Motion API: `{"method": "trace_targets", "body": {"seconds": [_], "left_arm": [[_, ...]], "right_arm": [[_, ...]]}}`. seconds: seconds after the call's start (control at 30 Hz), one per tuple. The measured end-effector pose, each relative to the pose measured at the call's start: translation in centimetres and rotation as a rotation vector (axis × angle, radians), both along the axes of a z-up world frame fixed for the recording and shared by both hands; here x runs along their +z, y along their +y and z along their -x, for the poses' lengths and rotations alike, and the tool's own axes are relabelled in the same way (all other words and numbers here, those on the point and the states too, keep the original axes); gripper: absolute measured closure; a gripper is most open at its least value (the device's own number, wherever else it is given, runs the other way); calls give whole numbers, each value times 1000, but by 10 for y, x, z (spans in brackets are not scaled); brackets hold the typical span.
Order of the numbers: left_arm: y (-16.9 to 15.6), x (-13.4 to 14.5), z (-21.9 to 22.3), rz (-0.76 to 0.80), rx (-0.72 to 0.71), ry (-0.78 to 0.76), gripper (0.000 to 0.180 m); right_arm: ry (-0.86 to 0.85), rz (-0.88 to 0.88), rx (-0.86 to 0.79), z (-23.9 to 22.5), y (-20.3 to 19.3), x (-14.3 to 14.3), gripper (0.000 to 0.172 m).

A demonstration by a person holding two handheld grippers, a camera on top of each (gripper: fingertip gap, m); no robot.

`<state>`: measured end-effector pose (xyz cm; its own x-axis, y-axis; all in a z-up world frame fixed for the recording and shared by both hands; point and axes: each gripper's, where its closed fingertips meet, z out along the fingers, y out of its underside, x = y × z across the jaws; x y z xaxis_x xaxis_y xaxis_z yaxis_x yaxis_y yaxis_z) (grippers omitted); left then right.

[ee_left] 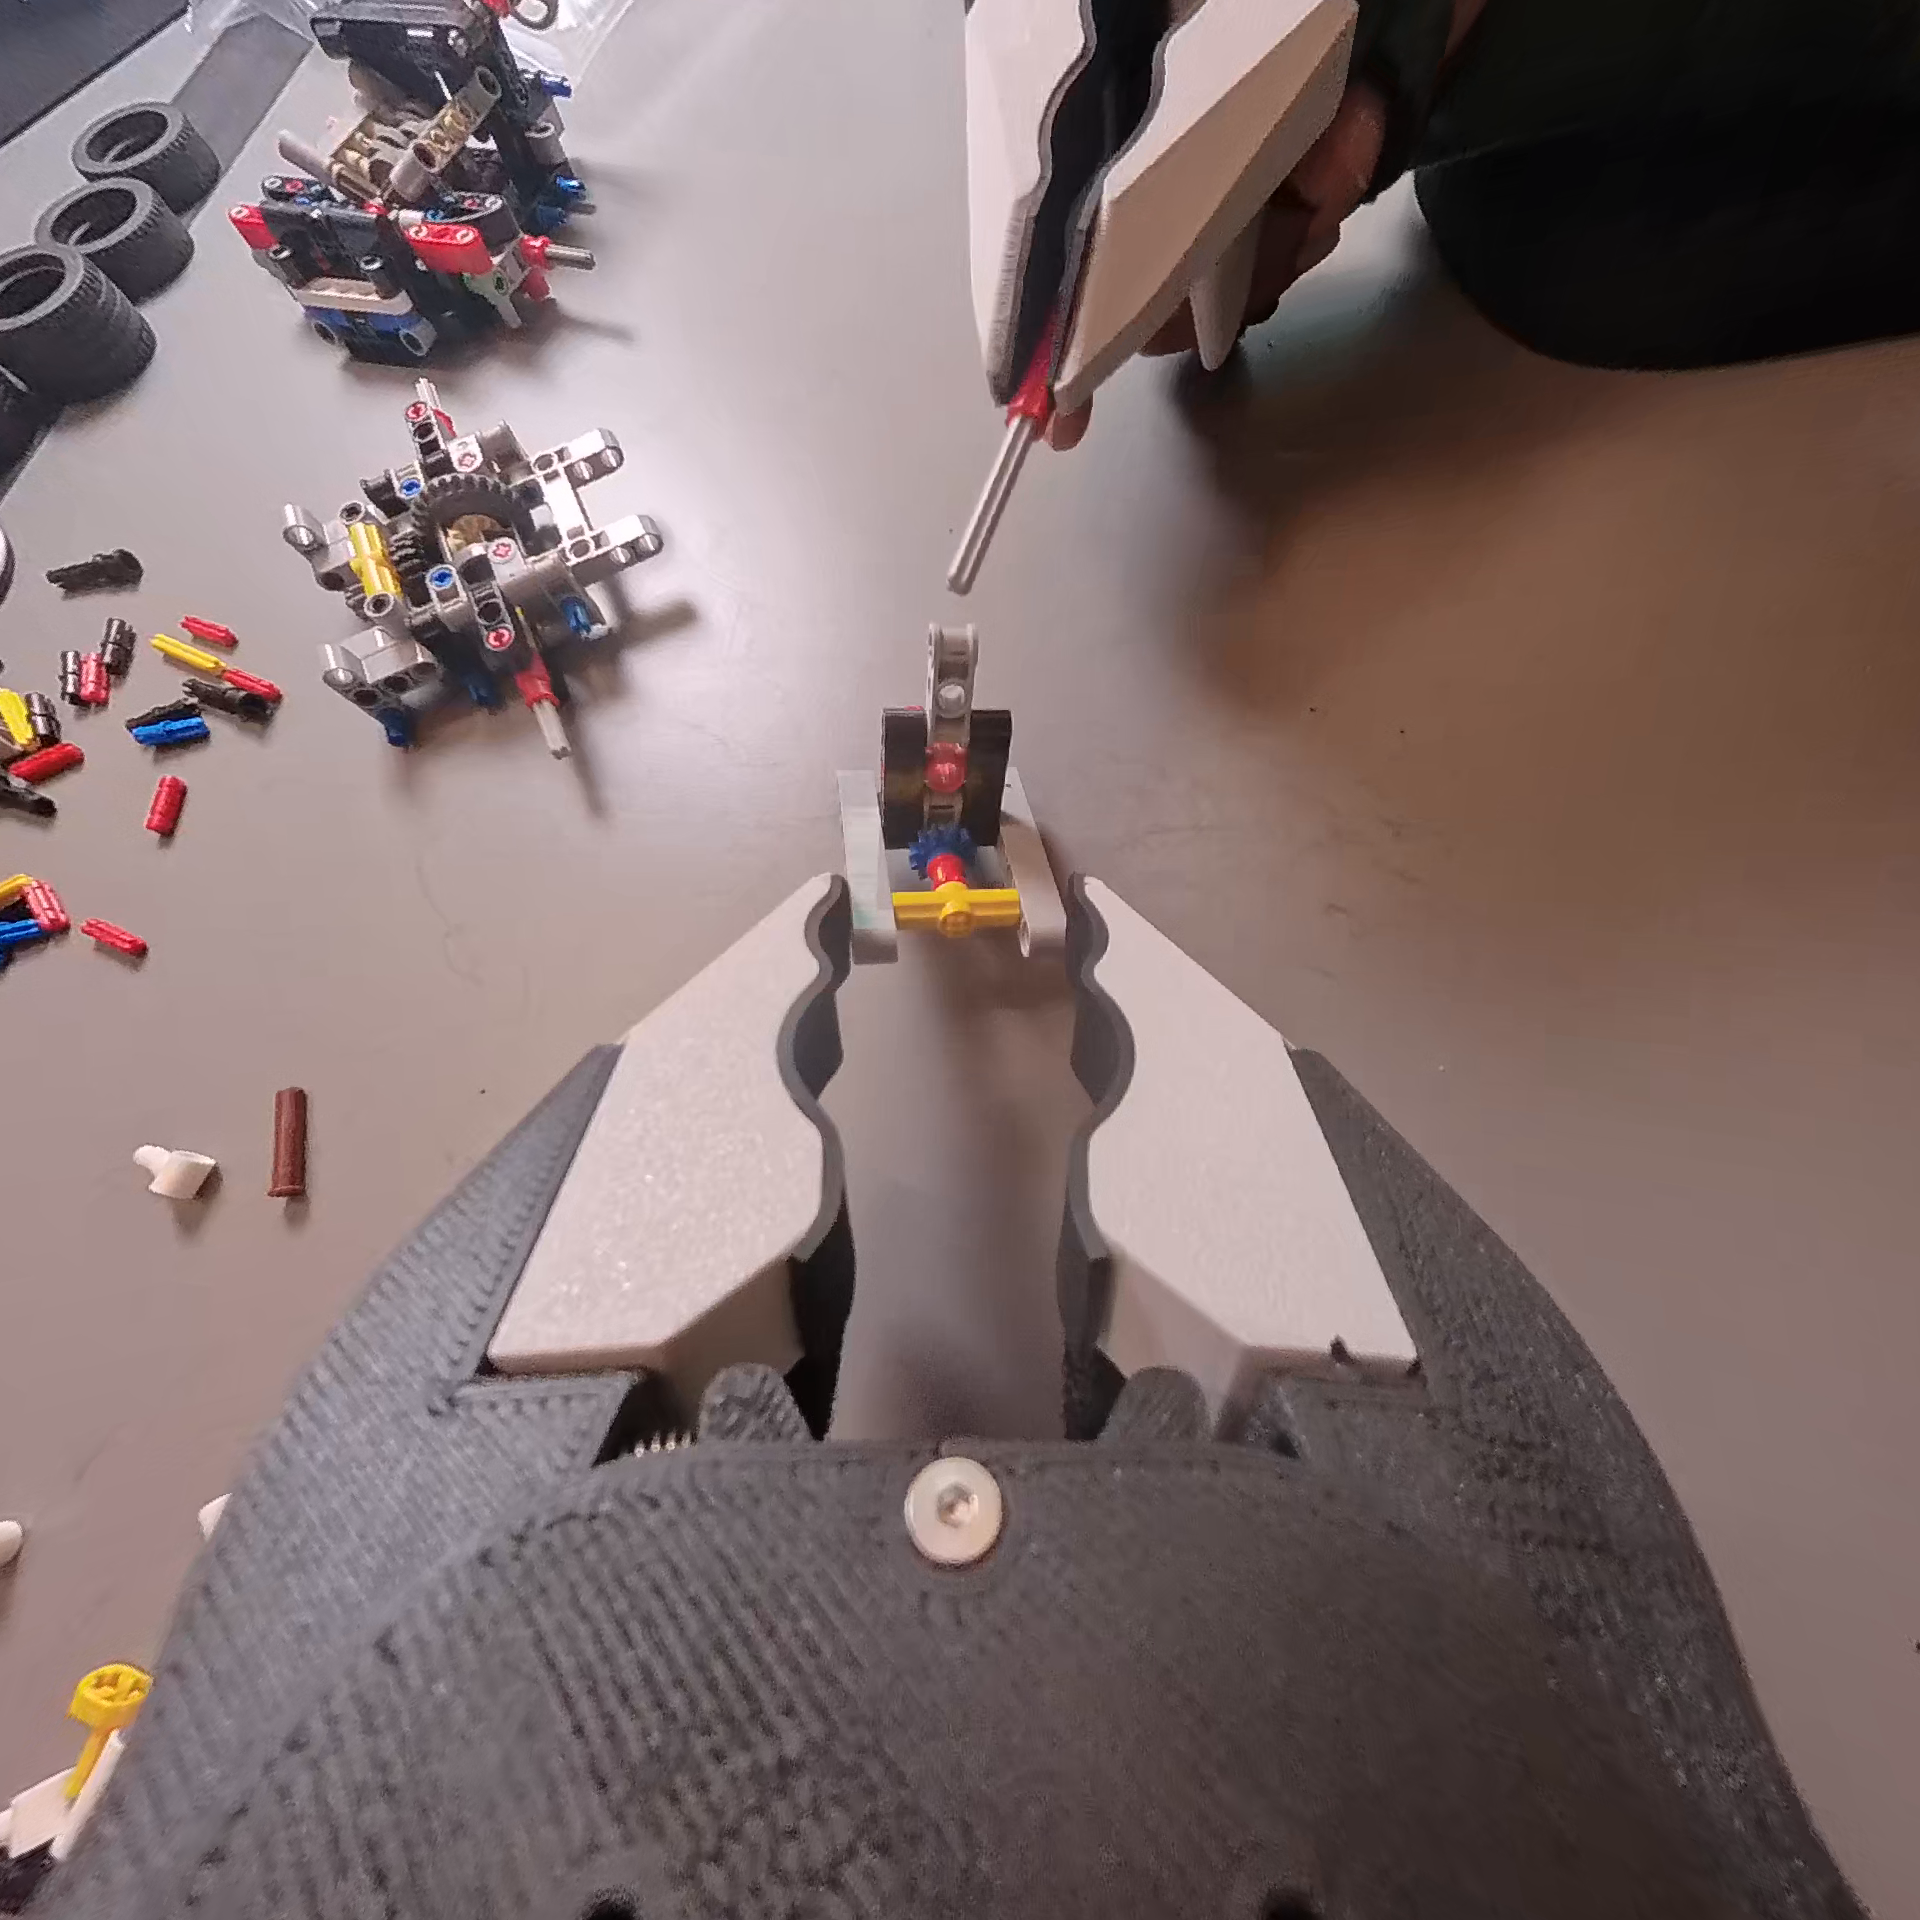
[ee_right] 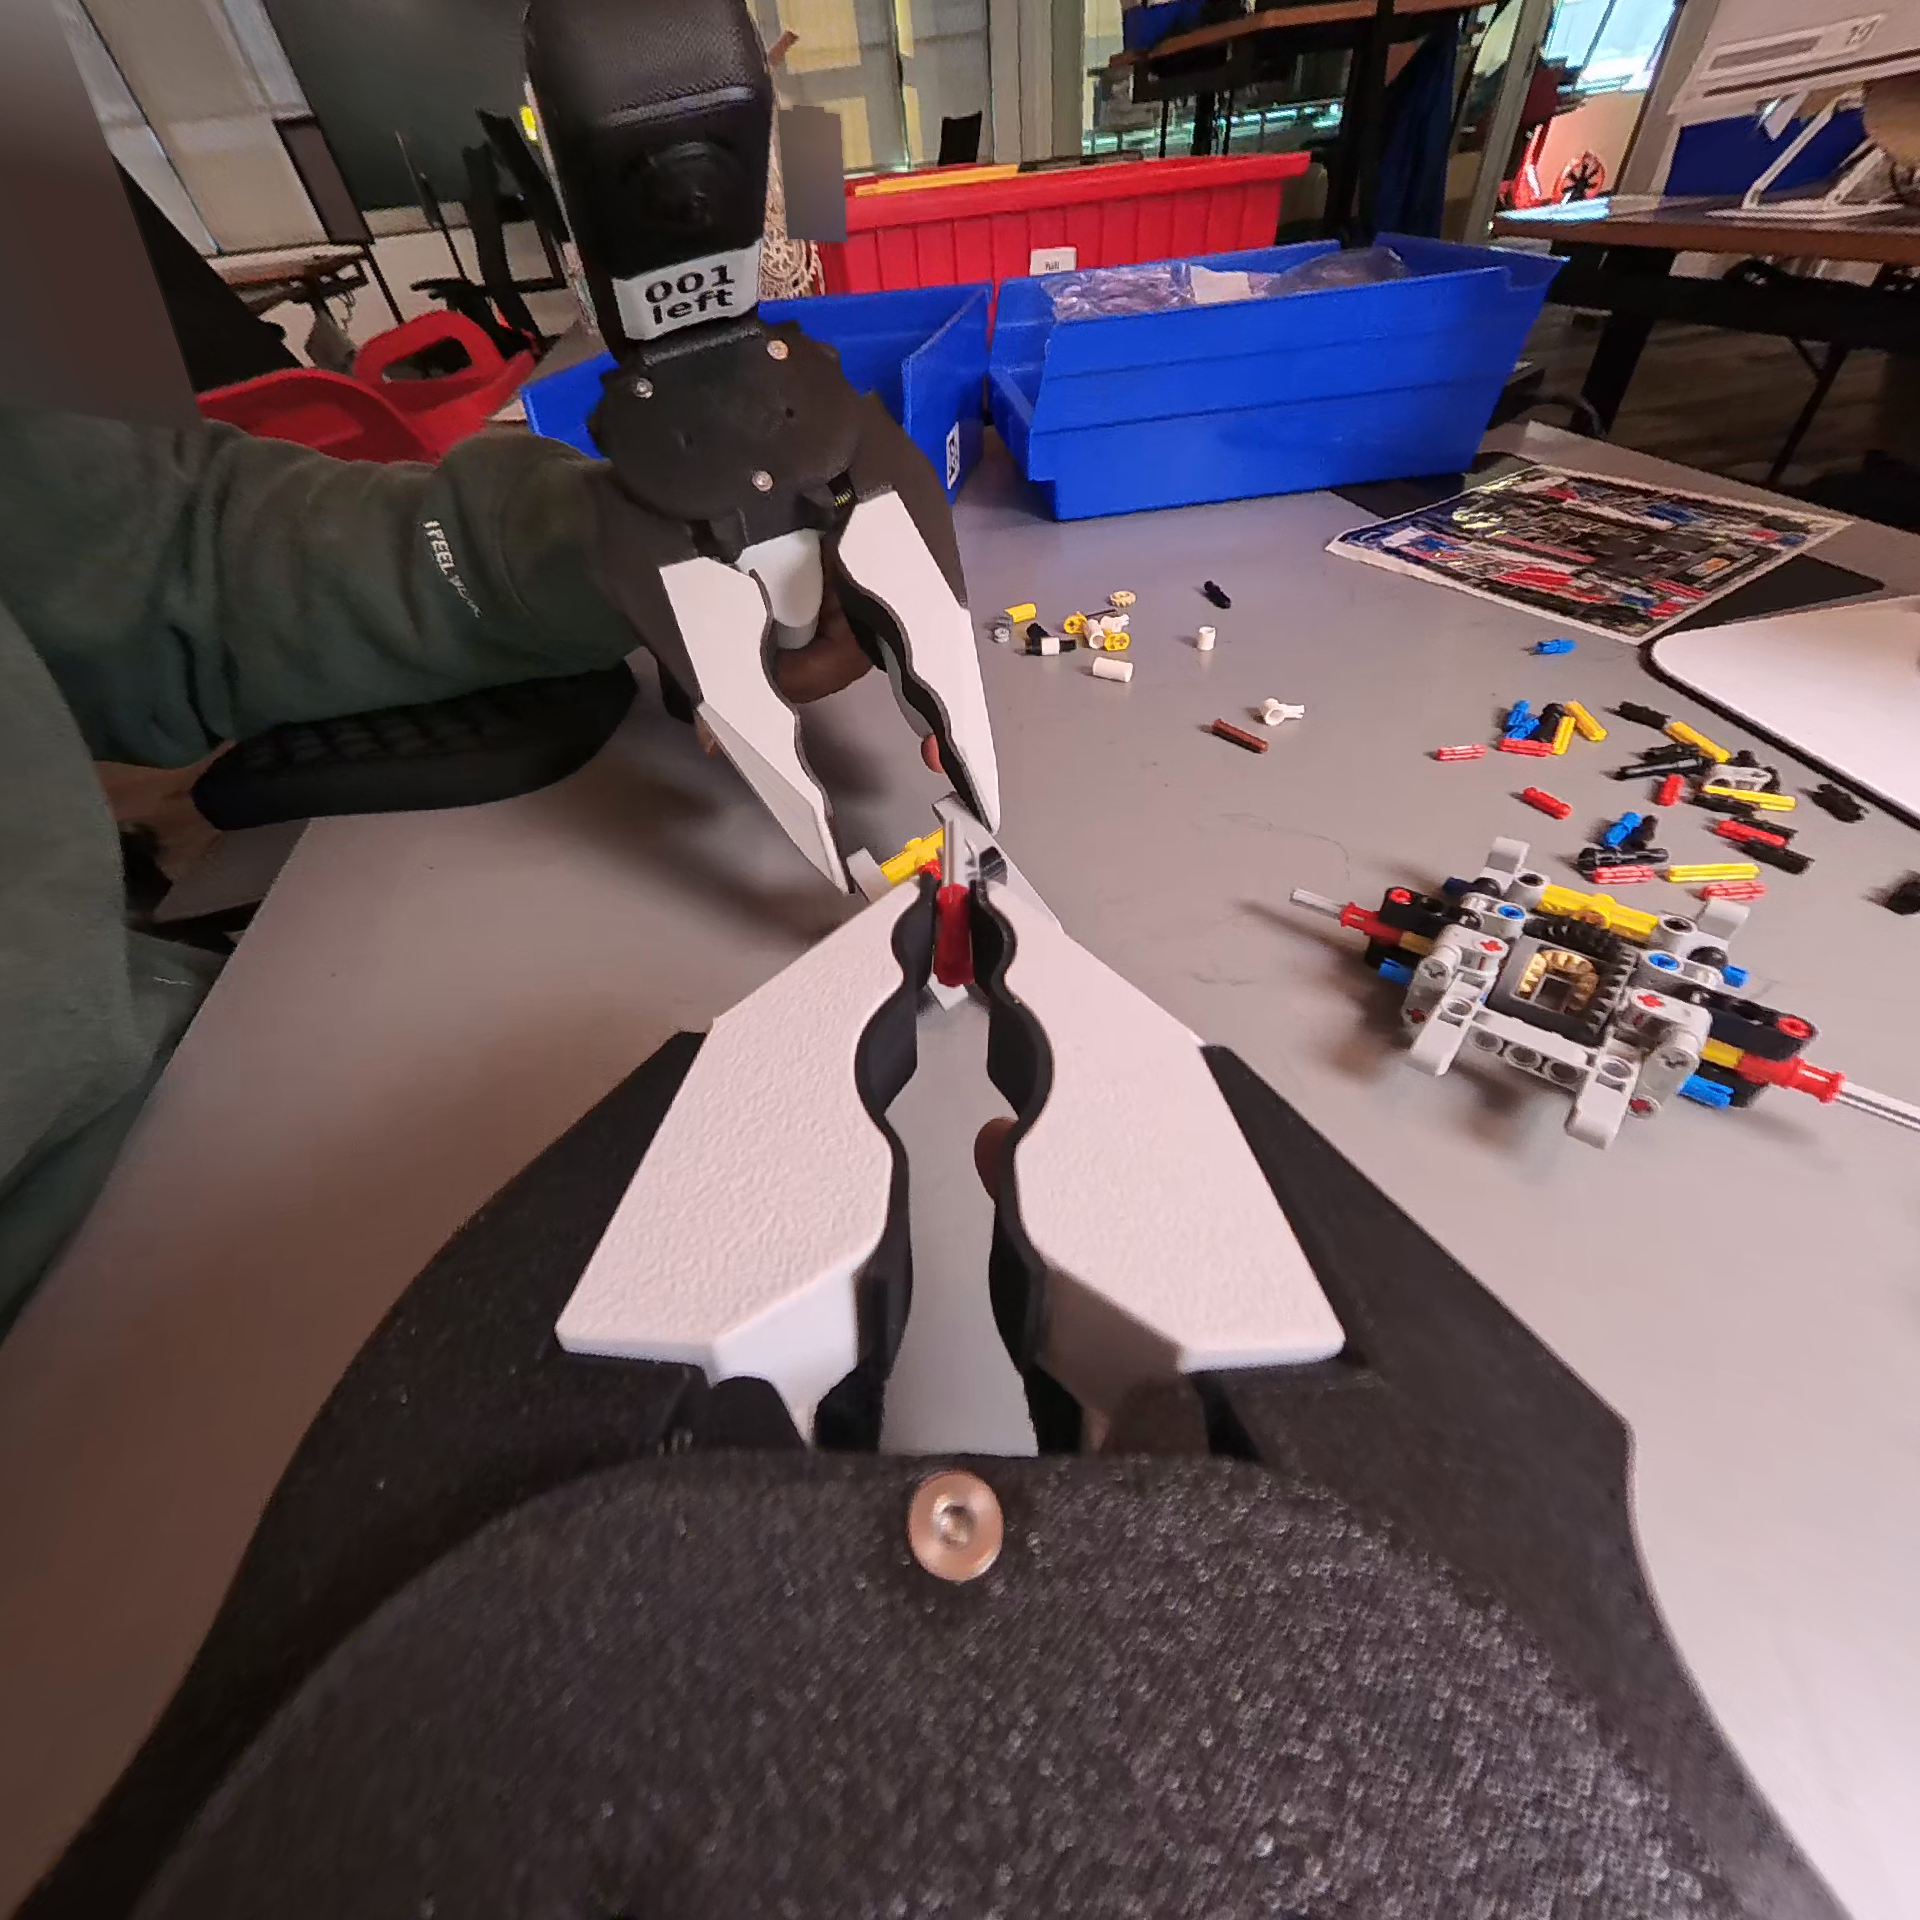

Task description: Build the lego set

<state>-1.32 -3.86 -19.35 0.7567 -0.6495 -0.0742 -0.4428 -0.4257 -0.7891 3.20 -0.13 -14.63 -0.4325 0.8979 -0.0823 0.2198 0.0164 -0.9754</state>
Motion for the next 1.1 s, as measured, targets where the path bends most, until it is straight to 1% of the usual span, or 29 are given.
{"method": "trace_targets", "body": {"seconds": [0.77,1.1], "left_arm": [[-3,-9,-6,18,-38,7,140],[-5,-20,-4,46,-51,34,140]], "right_arm": [[-27,-42,-18,2,-1,-6,168],[-24,-32,-24,2,1,-5,168]]}}
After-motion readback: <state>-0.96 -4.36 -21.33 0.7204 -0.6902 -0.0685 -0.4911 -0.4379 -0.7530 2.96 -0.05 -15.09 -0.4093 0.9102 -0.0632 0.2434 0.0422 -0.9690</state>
